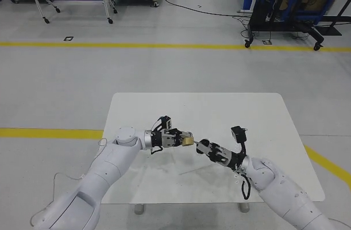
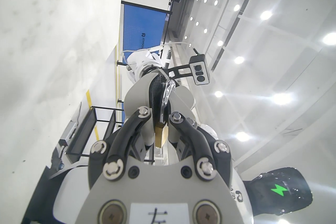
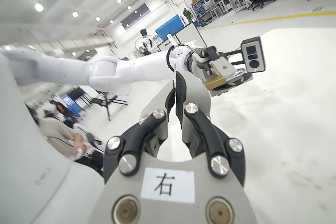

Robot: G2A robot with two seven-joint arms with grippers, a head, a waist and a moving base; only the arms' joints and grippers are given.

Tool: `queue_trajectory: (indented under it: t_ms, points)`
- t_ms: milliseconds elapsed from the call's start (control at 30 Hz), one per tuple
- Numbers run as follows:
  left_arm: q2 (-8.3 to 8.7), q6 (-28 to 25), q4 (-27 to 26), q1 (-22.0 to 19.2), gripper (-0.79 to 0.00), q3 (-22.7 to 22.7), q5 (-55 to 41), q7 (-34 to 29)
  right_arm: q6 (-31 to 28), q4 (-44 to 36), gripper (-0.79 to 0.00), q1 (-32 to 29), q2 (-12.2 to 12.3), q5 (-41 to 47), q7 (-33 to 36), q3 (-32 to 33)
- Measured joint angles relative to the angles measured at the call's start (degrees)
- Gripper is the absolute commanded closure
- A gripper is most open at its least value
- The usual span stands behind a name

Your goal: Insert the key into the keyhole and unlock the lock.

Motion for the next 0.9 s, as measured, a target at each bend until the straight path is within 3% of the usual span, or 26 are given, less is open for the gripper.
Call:
queue_trajectory:
  t_ms: [133,367,500,900]
  points:
    - [-0.55,2.1,1.3,-1.4,0.000,-0.2,-0.3,1.2,3.8,-1.3,0.000,-0.8,1.5,16.5,10.6,2.7]
    - [-1.02,1.9,5.2,-3.8,0.000,-1.3,-0.5,0.1,6.1,-5.7,0.000,-6.1,3.0,25.1,13.4,8.8]
    - [-0.97,1.5,5.4,-3.9,0.000,-1.6,-0.7,-0.2,6.4,-8.6,0.000,-7.3,3.3,32.1,19.3,9.5]
    - [-0.98,1.5,5.4,-3.9,0.000,-1.5,-0.7,-0.2,6.3,-8.5,0.000,-7.2,3.3,30.9,18.1,9.5]
